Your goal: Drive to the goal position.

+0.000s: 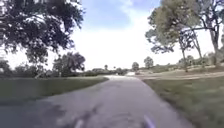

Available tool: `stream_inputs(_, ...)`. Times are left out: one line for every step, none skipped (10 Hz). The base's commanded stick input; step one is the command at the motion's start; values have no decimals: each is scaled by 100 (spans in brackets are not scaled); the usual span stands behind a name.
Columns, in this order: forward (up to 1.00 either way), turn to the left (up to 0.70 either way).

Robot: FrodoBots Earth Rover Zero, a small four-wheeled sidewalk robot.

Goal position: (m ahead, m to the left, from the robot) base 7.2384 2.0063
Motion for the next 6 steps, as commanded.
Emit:
stream_inputs(69, 34)
stream_inputs(69, 34)
stream_inputs(69, 18)
stream_inputs(69, 3)
stream_inputs(69, 3)
stream_inputs(69, 3)
